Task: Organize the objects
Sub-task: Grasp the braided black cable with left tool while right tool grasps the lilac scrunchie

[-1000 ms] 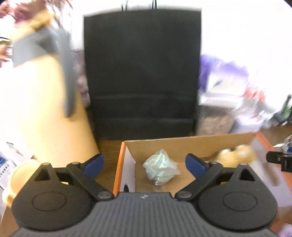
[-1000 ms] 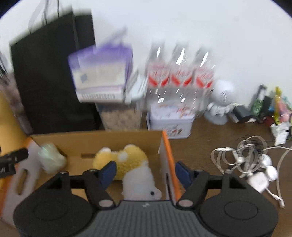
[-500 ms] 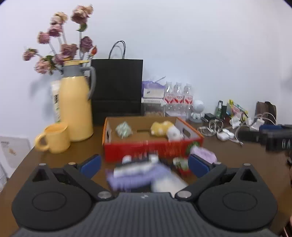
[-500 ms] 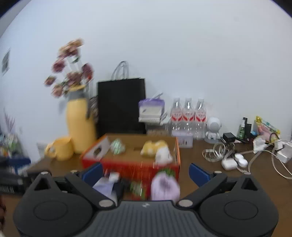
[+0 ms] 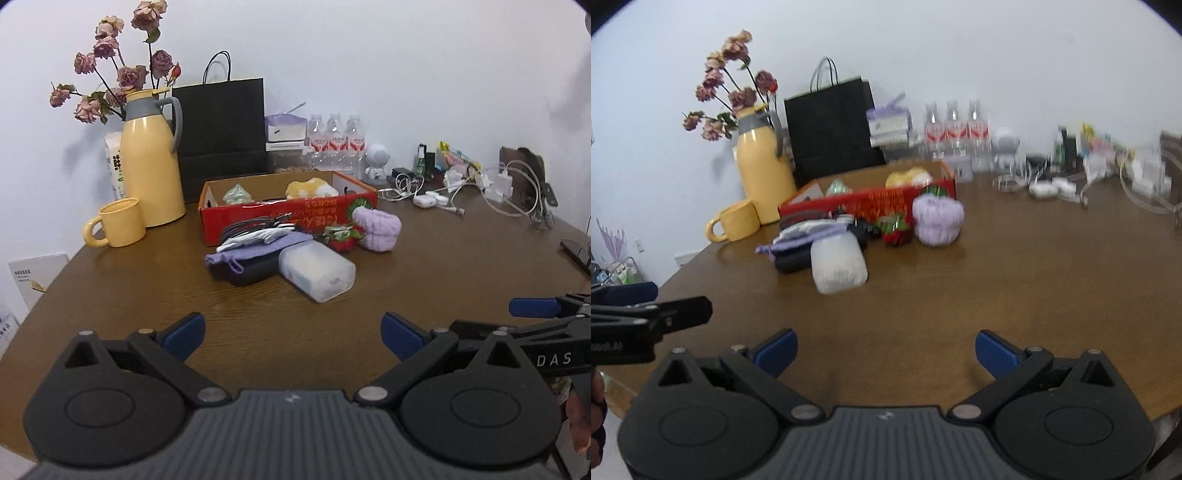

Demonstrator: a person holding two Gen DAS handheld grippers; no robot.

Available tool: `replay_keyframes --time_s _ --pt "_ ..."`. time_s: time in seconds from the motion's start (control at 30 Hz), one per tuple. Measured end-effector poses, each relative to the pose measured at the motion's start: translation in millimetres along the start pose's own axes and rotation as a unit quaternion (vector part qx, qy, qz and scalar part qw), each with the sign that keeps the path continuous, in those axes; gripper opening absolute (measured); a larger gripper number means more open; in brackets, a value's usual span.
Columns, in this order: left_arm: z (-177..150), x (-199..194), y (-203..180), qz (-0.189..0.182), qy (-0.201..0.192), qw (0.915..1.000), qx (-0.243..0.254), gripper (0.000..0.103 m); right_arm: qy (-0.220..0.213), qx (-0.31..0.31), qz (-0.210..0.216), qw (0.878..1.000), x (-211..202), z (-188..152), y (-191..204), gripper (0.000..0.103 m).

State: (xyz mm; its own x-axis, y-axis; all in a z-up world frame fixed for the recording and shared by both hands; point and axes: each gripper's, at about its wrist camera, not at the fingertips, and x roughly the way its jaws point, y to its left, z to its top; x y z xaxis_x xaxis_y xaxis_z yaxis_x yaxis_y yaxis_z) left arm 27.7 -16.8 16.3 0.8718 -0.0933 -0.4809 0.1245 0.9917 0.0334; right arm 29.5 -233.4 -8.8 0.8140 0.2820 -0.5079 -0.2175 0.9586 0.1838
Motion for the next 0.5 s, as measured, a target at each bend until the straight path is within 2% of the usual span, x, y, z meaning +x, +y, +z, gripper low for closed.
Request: replay_keyframes --time_s 0.3,0.37,0.5 --pt "-5 50 22 0.020 0.037 0.9984 -0.039 0.103 0.006 -0.013 -0.008 1.000 40 10 -7 0.102" --pt "2 66 31 0.021 0.042 0.9976 -0.051 0.103 0.002 -0.024 -0.013 1.000 54 23 -9 0.100" --pt "29 99 47 0.024 0.022 0.9982 -0.051 0.103 -0.012 -0.046 -0.014 0.999 85 54 -10 0.095"
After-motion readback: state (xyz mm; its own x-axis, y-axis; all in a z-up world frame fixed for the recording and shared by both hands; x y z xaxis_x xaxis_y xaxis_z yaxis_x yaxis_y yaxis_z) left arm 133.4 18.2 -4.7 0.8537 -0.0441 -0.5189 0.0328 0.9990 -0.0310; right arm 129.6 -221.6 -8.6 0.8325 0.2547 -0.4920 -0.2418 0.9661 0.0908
